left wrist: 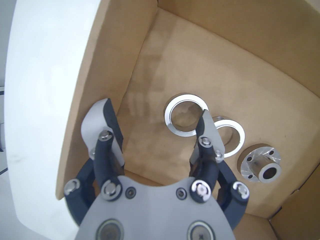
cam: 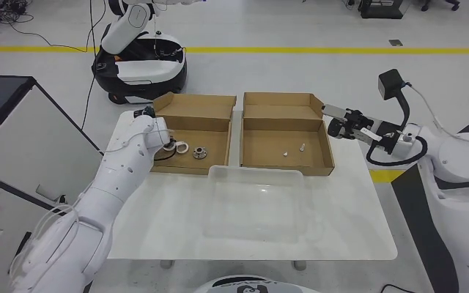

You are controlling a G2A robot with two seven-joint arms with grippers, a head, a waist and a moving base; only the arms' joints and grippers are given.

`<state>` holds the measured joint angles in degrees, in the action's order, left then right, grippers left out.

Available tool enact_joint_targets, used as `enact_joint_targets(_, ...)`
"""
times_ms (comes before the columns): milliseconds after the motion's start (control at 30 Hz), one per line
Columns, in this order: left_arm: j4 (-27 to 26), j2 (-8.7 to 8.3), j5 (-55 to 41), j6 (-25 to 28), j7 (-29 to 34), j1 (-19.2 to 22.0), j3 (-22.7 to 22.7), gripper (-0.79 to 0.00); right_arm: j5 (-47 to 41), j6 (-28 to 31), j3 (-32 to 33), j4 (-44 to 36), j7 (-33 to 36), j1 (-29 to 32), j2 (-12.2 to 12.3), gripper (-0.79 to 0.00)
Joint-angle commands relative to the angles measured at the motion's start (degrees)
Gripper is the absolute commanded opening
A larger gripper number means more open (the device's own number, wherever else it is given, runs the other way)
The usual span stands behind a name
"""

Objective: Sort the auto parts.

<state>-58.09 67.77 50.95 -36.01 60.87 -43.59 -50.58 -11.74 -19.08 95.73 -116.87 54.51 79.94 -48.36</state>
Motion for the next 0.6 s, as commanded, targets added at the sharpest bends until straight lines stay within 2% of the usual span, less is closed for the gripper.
enact_joint_targets(0, -2.05, -0.31, 0.35, -0.31, 0.1, -0.5, -1.08, 0.0, 0.0, 0.0, 0.0, 0.0, 0.0, 0.0, 0.0, 0.0)
enact_joint_targets(133, -7.58, -1.17, 1.2, -0.83, 0.13, -2.14, -3.86, 0.0, 0.0, 0.0, 0.0, 0.0, 0.0, 0.0, 0.0, 0.0)
enact_joint_targets(267, -16.48, -2.13, -0.28, 0.36, -2.2, -5.55, -8.18, 0.0, 0.0, 0.0, 0.0, 0.0, 0.0, 0.0, 0.0, 0.0)
enact_joint_targets(433, -27.43, -3.25, -2.35, 4.72, -6.94, -11.53, -13.48, 0.0, 0.0, 0.0, 0.0, 0.0, 0.0, 0.0, 0.0, 0.0)
enact_joint_targets(567, -33.74, -3.72, -6.26, 9.73, -10.59, -15.95, -17.12, 0.0, 0.0, 0.0, 0.0, 0.0, 0.0, 0.0, 0.0, 0.0)
